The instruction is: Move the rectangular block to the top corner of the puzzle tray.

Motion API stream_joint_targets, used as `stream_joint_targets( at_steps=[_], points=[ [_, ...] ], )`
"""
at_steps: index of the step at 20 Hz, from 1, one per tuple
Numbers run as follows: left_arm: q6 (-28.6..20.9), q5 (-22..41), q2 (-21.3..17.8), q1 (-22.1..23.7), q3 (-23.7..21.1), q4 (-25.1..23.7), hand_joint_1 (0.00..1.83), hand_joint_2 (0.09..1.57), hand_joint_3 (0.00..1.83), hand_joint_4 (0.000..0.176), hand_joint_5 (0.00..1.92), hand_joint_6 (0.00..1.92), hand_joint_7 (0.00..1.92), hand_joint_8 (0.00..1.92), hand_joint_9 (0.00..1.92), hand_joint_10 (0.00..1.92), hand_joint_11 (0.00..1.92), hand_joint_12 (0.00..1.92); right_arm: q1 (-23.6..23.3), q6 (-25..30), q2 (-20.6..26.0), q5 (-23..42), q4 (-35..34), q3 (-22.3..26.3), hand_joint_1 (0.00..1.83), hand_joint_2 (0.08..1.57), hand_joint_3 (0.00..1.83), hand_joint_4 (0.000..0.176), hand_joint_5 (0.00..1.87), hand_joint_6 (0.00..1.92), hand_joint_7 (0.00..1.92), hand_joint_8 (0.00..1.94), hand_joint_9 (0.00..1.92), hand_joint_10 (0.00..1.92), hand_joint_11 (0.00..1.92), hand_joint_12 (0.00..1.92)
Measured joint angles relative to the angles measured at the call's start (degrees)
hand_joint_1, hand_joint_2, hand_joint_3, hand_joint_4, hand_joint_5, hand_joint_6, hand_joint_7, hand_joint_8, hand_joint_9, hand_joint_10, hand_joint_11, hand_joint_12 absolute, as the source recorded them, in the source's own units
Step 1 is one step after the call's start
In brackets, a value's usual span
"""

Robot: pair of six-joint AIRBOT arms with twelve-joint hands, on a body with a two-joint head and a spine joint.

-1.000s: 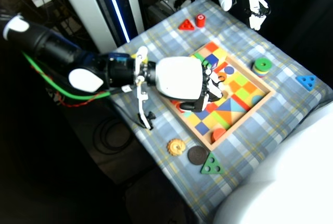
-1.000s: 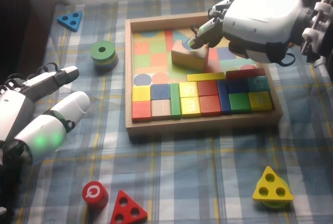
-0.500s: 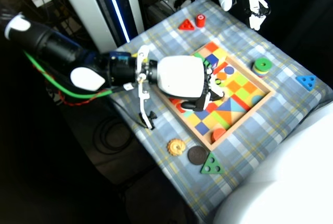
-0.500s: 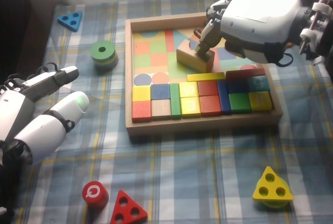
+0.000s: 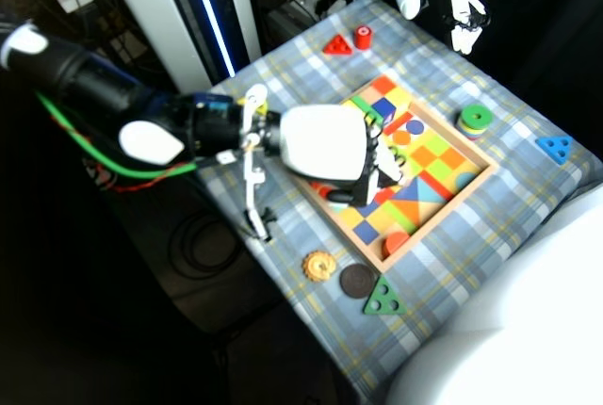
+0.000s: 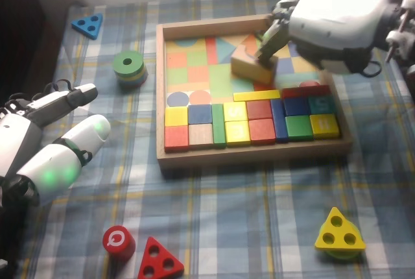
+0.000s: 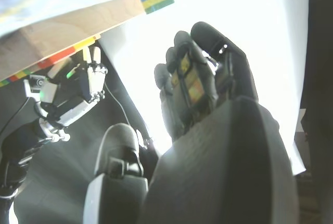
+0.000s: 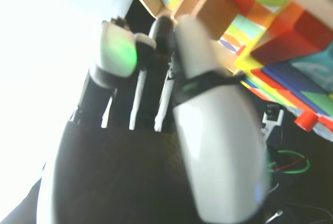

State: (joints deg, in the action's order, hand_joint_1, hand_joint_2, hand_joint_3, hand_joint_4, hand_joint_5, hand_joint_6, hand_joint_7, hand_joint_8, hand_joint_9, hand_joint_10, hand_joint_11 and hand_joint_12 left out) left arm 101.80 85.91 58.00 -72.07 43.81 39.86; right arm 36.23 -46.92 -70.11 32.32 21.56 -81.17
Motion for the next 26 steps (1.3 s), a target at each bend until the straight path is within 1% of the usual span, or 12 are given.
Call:
stream_joint_targets(
  at_steps=[1,4,5,9,14,15,17,18,20,22,24,26],
  points=[
    [0.0,0.1,0.0,0.0,0.0,0.0,0.14,1.29,0.0,0.0,0.51,0.0,0.46,0.0,0.44,0.0,0.0,1.15,0.0,-1.1,0.3,-0.5,-0.9,0.0,1.57,1.1,0.2,0.0,0.94,0.0,1.26,1.94,1.41,1.92,1.5,1.92],
    [-0.1,0.1,0.0,0.0,0.0,0.0,0.16,1.28,0.0,0.0,0.52,0.0,0.47,0.0,0.46,0.0,0.0,1.17,0.0,-1.4,0.7,-1.0,-1.0,0.0,1.49,1.19,0.1,0.0,0.93,0.0,1.22,1.94,1.37,1.92,1.47,1.92],
    [-0.1,0.1,0.0,0.0,0.0,0.0,0.16,1.28,0.0,0.0,0.52,0.0,0.48,0.0,0.45,0.0,0.0,1.16,0.0,-1.4,0.7,-1.2,-0.9,-0.2,1.51,1.18,0.06,0.0,0.93,0.0,1.16,1.94,1.31,1.92,1.42,1.92],
    [-0.1,0.2,0.0,0.0,0.0,0.0,0.16,1.28,0.0,0.0,0.52,0.0,0.48,0.0,0.45,0.0,0.0,1.17,0.0,-1.4,1.6,-2.0,-0.9,-0.5,1.53,1.17,0.02,0.0,0.93,0.01,1.16,1.94,1.31,1.92,1.44,1.92],
    [-0.1,0.2,0.0,0.0,0.0,0.0,0.15,1.3,0.0,0.0,0.52,0.0,0.49,0.01,0.47,0.01,0.0,1.21,0.0,-3.0,2.5,-3.1,-1.0,-0.7,1.52,1.19,0.0,0.0,0.9,0.0,1.07,1.94,1.26,1.92,1.36,1.92],
    [-0.1,0.2,0.0,0.0,0.0,0.0,0.15,1.29,0.0,0.0,0.52,0.0,0.49,0.0,0.46,0.0,0.0,1.2,0.0,-4.0,2.5,-3.1,-1.1,-0.6,1.51,1.2,0.01,0.0,0.89,0.0,1.04,1.94,1.21,1.92,1.33,1.92],
    [-0.1,0.2,0.0,0.0,0.0,0.0,0.15,1.3,0.0,0.0,0.51,0.0,0.47,0.0,0.45,0.0,0.0,1.17,0.0,-6.4,2.5,-3.8,-2.2,-0.6,1.49,1.19,0.0,0.0,0.9,0.0,1.06,1.94,1.22,1.92,1.32,1.92],
    [-0.1,0.2,0.0,0.0,0.0,0.0,0.16,1.31,0.0,0.0,0.51,0.0,0.48,0.0,0.46,0.0,0.0,1.22,0.0,-8.1,2.5,-4.2,-3.2,-0.6,1.48,1.19,0.0,0.0,0.91,0.01,1.05,1.94,1.22,1.92,1.33,1.92],
    [-0.1,0.2,0.0,0.0,0.0,0.0,0.14,1.3,0.0,0.0,0.52,0.0,0.49,0.0,0.46,0.0,0.0,1.21,0.0,-10.9,2.5,-5.1,-5.1,-0.7,1.48,1.18,0.0,0.0,0.89,0.0,0.97,1.94,1.14,1.92,1.26,1.92],
    [-0.1,0.2,0.0,0.0,0.0,-0.2,0.15,1.29,0.0,0.0,0.51,0.0,0.47,0.0,0.45,0.0,0.0,1.16,0.0,-11.0,2.5,-5.3,-5.5,-1.1,1.48,1.18,0.0,0.0,0.88,0.0,0.97,1.94,1.13,1.92,1.23,1.92],
    [-0.1,0.2,0.0,0.0,0.0,-0.1,0.14,1.29,0.0,0.0,0.5,0.0,0.46,0.0,0.44,0.0,0.0,1.12,0.0,-11.1,2.4,-5.7,-6.6,-2.1,1.5,1.18,0.0,0.0,0.87,0.0,1.02,1.94,1.21,1.92,1.31,1.92],
    [-0.1,0.2,0.0,0.0,0.0,0.0,0.14,1.29,0.0,0.0,0.51,0.0,0.46,0.0,0.45,0.0,0.0,1.14,0.0,-11.2,2.3,-6.3,-7.3,-2.7,1.51,1.18,0.0,0.0,0.87,0.0,1.01,1.94,1.2,1.92,1.3,1.92]
  ],
)
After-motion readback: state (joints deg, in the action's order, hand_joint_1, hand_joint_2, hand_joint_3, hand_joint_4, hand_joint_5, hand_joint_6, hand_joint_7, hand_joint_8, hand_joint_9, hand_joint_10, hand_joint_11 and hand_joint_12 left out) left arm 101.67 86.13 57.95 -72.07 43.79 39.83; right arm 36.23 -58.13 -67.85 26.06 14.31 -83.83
